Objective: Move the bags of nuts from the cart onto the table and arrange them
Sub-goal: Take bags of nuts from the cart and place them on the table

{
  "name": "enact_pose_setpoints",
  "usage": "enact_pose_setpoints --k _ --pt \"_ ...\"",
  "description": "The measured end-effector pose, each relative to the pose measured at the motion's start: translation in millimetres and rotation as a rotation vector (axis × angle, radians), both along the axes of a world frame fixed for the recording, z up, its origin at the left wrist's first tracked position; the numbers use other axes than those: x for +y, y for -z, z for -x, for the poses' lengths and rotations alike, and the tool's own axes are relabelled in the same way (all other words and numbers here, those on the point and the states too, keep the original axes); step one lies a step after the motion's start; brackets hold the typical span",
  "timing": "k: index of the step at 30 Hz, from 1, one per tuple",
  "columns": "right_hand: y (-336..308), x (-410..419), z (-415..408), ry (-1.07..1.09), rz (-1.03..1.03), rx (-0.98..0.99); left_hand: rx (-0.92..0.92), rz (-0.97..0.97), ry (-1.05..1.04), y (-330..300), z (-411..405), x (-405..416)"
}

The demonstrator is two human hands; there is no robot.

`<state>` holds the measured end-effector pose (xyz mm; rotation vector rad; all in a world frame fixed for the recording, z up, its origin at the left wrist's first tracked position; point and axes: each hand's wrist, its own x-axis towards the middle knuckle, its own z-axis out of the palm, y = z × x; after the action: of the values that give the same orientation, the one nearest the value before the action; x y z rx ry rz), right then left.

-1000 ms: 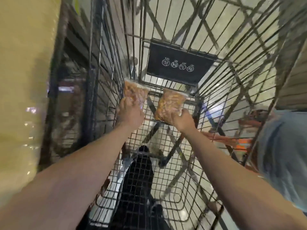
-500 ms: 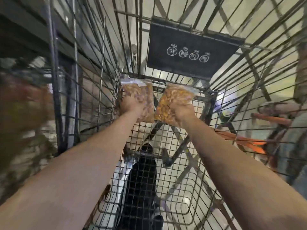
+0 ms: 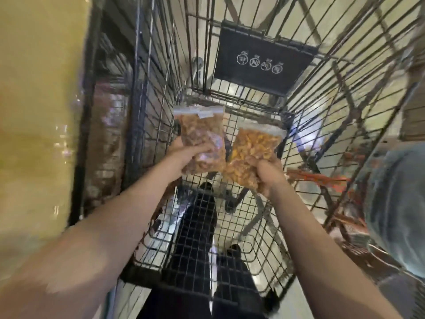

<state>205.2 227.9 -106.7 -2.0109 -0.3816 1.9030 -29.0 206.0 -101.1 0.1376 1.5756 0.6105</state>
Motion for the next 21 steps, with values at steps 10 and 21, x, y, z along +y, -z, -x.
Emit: enact_pose_setpoints --k 10,21 --pt "-121.1 -76.9 -32.7 -0.270 -0.148 0.288 -0.081 -0.227 -0.070 -146.5 -12.6 -128.4" --pt "-231.0 -191.9 -44.5 -0.547 -0.347 0.410 0.089 -0.480 -0.317 -237.0 -61.8 -323.1"
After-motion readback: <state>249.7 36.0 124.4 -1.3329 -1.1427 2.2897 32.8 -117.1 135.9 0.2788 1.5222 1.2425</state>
